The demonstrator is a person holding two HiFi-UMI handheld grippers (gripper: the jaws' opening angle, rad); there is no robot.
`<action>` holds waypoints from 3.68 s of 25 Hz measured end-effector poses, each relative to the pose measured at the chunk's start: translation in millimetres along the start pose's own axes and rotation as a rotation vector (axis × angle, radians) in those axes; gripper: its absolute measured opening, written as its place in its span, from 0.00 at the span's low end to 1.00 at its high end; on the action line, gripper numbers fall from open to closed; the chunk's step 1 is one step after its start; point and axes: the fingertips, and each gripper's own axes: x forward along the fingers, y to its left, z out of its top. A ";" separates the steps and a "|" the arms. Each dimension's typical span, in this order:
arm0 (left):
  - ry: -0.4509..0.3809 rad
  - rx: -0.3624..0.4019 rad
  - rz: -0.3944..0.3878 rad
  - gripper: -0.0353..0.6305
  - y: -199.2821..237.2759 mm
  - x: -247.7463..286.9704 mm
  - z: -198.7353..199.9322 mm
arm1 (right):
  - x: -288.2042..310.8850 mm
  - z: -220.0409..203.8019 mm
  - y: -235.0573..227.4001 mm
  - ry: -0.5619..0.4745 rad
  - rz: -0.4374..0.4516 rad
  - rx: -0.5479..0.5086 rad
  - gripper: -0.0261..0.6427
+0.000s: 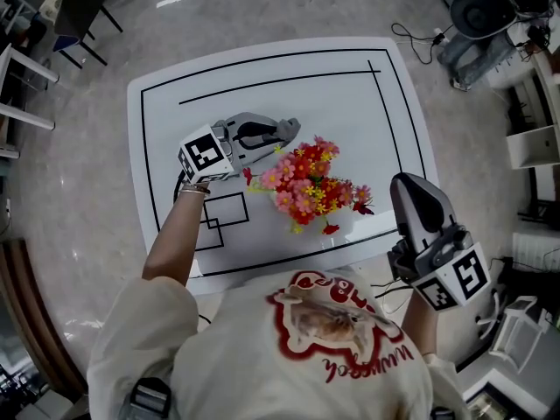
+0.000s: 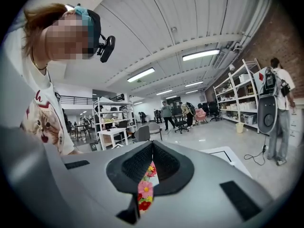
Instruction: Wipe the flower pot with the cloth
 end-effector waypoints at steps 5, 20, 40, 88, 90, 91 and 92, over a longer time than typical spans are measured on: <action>0.027 0.015 -0.039 0.16 -7.3 5.1 -9.4 | 1.9 -6.3 0.4 0.010 -0.011 0.016 0.04; 0.080 0.054 -0.127 0.16 -26.0 12.5 -13.2 | 6.5 -15.3 -2.3 0.025 -0.035 0.047 0.04; 0.123 0.064 -0.115 0.16 -29.5 4.7 -19.2 | 3.4 -14.5 -0.4 0.016 -0.038 0.045 0.04; 0.208 0.028 0.042 0.16 -46.5 -28.0 -37.3 | -25.5 -23.9 23.3 -0.016 0.008 0.057 0.04; 0.211 0.026 0.049 0.16 -47.9 -30.1 -36.9 | -26.6 -23.7 25.1 -0.017 0.011 0.059 0.04; 0.213 0.025 0.053 0.16 -48.6 -31.0 -37.3 | -26.8 -23.5 25.8 -0.019 0.012 0.058 0.04; 0.215 0.024 0.058 0.16 -49.3 -31.8 -37.9 | -27.0 -23.4 26.2 -0.020 0.014 0.057 0.04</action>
